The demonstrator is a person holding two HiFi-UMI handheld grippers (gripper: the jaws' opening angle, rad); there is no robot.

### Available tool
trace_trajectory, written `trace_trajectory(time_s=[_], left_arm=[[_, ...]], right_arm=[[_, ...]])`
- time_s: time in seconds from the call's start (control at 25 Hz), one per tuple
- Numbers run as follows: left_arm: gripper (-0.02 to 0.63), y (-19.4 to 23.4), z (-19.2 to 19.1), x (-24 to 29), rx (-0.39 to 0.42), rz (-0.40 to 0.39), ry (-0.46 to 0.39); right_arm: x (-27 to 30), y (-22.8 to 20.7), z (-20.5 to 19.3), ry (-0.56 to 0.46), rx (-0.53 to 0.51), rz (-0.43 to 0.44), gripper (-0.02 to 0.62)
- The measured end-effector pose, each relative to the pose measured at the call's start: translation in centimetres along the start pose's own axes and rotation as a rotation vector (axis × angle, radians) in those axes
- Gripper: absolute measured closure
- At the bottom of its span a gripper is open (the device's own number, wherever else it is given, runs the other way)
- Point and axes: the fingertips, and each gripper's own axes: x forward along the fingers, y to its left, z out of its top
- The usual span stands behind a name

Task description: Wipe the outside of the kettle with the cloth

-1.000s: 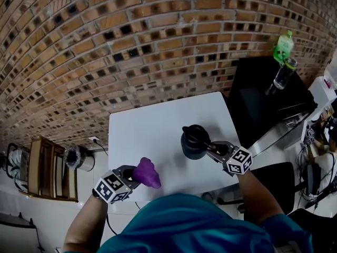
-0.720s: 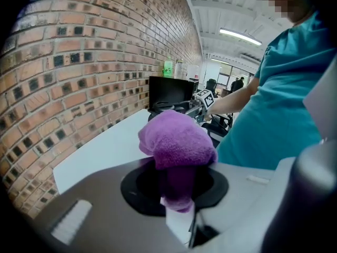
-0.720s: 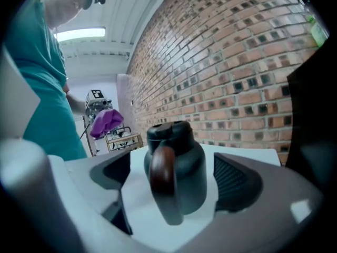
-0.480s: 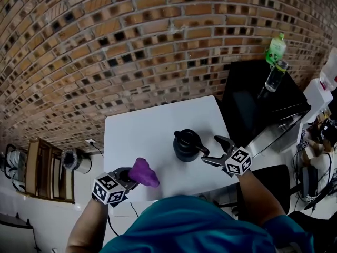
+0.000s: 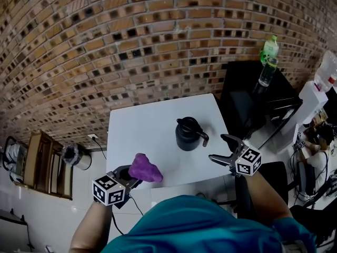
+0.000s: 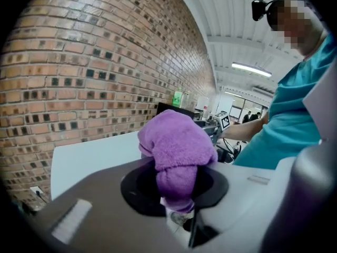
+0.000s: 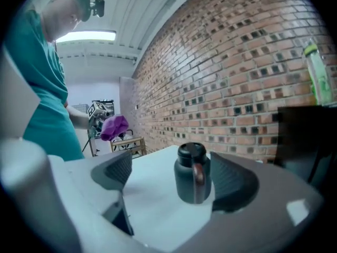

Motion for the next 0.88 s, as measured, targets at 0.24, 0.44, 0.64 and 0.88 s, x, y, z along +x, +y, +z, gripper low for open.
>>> trace_trajectory(time_s=[0.24, 0.44, 0.64, 0.88], left_arm=[[0.534, -3.6, -5.2, -9.9, 0.067, -0.054, -0.023], [0.534, -7.6, -9.3, -16.7, 0.019, -0.066, -0.065], [0.534, -11.3, -10.9, -19.6, -0.006, -0.032, -0.137], [0.534, -15.8, -11.6, -18.9, -0.106, 0.049, -0.231]], right_arm=[[-2.3, 10.7, 3.8, -0.073, -0.002, -0.111, 0.149], [-3.2, 20.5, 4.2, -0.077, 0.02, -0.116, 0.188], [-5.7, 26.9, 4.0, -0.08, 0.012, -0.079, 0.3], [-10.7, 30.7, 2.2, -0.078, -0.003, -0.05, 0.509]])
